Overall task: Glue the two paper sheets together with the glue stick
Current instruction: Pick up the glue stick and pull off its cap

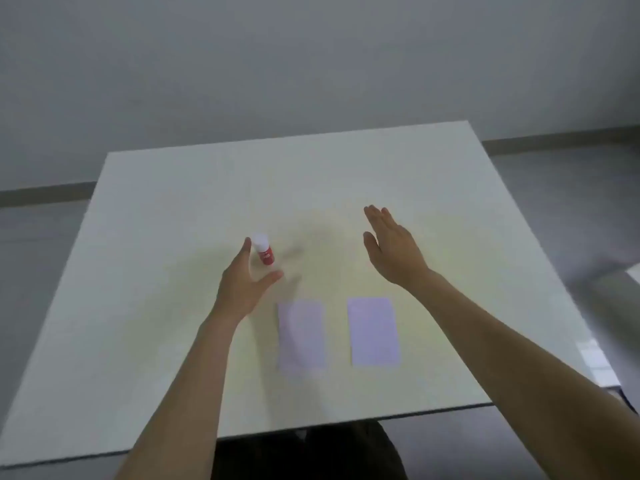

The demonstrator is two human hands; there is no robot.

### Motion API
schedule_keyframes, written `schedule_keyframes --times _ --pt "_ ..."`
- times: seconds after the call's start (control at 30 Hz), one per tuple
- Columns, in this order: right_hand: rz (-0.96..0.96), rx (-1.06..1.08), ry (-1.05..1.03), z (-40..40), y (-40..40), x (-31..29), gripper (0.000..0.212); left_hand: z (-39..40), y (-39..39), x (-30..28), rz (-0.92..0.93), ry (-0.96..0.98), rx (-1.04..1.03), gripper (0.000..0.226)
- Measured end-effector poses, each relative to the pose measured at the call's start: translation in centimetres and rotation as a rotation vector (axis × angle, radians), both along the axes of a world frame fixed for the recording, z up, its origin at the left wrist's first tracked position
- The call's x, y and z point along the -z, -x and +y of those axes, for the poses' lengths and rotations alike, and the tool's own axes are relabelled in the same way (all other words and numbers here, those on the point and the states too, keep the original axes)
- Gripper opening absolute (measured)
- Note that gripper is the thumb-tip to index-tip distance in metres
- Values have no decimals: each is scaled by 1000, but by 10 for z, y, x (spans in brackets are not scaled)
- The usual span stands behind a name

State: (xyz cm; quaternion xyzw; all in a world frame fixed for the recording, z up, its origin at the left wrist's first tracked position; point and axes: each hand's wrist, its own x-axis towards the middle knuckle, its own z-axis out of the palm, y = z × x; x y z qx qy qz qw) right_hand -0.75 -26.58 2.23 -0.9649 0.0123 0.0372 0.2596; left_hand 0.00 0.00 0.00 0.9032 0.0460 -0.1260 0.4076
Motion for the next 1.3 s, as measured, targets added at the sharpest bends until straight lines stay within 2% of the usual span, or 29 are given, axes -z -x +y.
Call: schedule_keyframes --times 0.1,0.17,0.3,0.4,0.5,0.57,0.7,0.83,0.93,1.03,1.2,1.3 --pt "-101 -33 -6 0 -5 19 51 -6 -2 22 -171 -51 -84 35" --pt "-140 -64 -5 5 -6 32 51 -11 -1 31 -263 -73 -162 22" --pt "-285 -67 -78 16 -1 32 51 -17 -2 33 -356 196 -262 11" --pt "-292 -56 -190 27 14 21 53 -19 12 24 -389 255 -218 17" --pt "-289 24 -365 35 29 3 54 -18 30 12 -505 125 -19 30" --pt "-204 58 -466 41 36 -13 56 -18 38 2 -587 28 97 31" --pt "-15 0 -501 51 46 -27 66 -23 47 -10 -675 -127 184 33" --pt "75 -42 -532 52 49 -20 40 -31 53 -16 -704 -197 202 32" --pt "29 -114 -648 44 48 -12 14 -36 55 -18 -702 -226 181 31" --pt "39 -173 -738 37 49 -11 26 -42 56 -20 -685 -237 177 29" --pt "97 -44 -636 39 46 -15 44 -51 55 -23 -687 -253 179 29" --pt "41 -115 -643 34 44 -14 16 -51 56 -22 -676 -293 170 28"
